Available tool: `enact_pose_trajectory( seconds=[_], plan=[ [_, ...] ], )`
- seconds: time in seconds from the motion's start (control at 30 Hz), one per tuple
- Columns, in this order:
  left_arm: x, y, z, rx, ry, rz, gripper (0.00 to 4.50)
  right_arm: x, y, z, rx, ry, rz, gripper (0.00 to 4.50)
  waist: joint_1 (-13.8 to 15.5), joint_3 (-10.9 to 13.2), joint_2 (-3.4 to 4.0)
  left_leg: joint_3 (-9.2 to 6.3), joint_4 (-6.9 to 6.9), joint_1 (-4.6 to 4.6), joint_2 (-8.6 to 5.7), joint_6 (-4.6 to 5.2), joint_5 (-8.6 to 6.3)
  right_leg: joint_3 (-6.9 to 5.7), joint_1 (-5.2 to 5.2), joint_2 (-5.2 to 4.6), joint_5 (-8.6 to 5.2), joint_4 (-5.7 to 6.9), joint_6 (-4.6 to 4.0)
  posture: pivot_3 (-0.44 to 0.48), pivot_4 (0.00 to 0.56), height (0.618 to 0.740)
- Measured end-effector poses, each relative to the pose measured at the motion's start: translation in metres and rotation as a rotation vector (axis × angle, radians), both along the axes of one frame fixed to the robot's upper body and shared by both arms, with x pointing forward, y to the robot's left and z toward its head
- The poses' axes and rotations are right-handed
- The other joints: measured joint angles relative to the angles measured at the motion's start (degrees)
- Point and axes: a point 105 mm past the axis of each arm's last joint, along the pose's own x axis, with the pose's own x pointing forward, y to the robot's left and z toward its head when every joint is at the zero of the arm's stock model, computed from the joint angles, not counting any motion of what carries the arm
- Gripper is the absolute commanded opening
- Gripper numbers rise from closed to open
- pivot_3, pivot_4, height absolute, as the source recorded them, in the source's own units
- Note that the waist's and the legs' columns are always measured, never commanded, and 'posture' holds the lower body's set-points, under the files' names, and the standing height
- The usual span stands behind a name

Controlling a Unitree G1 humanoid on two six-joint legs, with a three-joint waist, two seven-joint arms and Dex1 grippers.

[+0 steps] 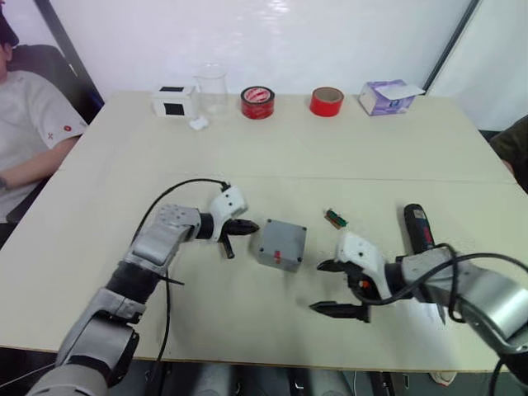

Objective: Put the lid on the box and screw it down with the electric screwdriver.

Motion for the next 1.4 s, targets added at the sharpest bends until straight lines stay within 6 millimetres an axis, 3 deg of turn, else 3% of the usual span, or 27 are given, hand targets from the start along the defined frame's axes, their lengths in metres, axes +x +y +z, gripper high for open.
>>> enact_pose_trajectory(
  seconds=[0.13,0.3,0.53,0.67,0.77,0.9,1.07,1.2,1.4],
  plan=[
    [-0.007,-0.009,0.005,-0.030,0.006,-0.027,0.00,0.010,0.006,-0.006,-0.003,-0.025,0.011,4.47,0.2,0.0,0.00,0.00,0.01,-0.01,-0.01,0.00,0.00,0.00,0.01,0.00,0.00,0.02,0.00,0.000,0.150,0.740],
    [-0.010,-0.023,0.003,-0.041,0.010,-0.055,0.00,0.010,0.030,-0.008,0.057,-0.015,0.072,4.47,0.3,0.0,0.00,0.00,0.02,-0.03,-0.05,0.00,0.00,0.00,0.00,-0.01,0.00,0.00,0.00,0.000,0.150,0.740],
    [-0.001,-0.037,-0.003,-0.035,-0.003,-0.070,0.00,-0.017,0.044,-0.010,0.087,0.076,0.143,4.47,0.4,0.0,0.00,0.00,0.02,-0.03,-0.08,0.00,0.00,-0.02,0.00,-0.03,0.00,0.00,0.00,0.000,0.150,0.740],
    [0.004,-0.034,-0.007,-0.015,-0.018,-0.051,0.00,-0.019,0.041,-0.008,0.088,0.079,0.118,4.47,0.2,0.0,0.00,0.00,0.02,-0.01,-0.07,0.00,0.00,-0.02,0.00,-0.03,0.00,0.02,0.00,0.000,0.150,0.740],
    [0.007,-0.018,-0.008,0.015,-0.025,-0.012,0.00,-0.018,0.028,-0.005,0.059,0.066,0.077,4.47,0.1,0.0,0.00,-0.01,0.01,0.00,-0.04,0.00,0.00,-0.01,0.00,-0.01,0.00,0.02,0.00,0.000,0.150,0.740],
    [-0.004,0.012,-0.007,0.035,-0.004,0.039,0.00,0.005,-0.003,0.002,-0.044,-0.030,0.007,4.47,-0.2,0.0,0.00,0.01,0.02,0.02,-0.03,0.00,0.00,0.00,0.02,-0.05,0.00,0.02,0.00,0.000,0.150,0.740],
    [-0.045,0.006,-0.009,0.020,0.081,-0.053,0.00,0.042,-0.018,0.011,-0.111,-0.164,0.019,4.47,-0.1,0.0,0.00,0.01,0.01,0.02,-0.03,0.00,0.00,0.00,0.02,-0.05,0.00,0.01,0.00,0.000,0.150,0.740],
    [-0.073,-0.009,-0.010,0.006,0.134,-0.132,0.00,0.064,-0.016,0.011,-0.155,-0.229,0.099,4.47,0.0,0.0,0.01,0.02,0.01,0.03,-0.04,-0.01,0.00,0.01,0.02,-0.07,0.00,0.02,0.00,0.000,0.150,0.740],
    [-0.068,-0.023,-0.010,-0.022,0.114,-0.093,0.00,0.065,0.004,0.001,-0.133,-0.215,0.241,4.47,0.2,0.0,0.01,0.03,0.01,0.02,-0.04,-0.01,0.00,0.00,0.02,-0.06,0.00,0.02,0.00,0.000,0.150,0.740]
  ],
)
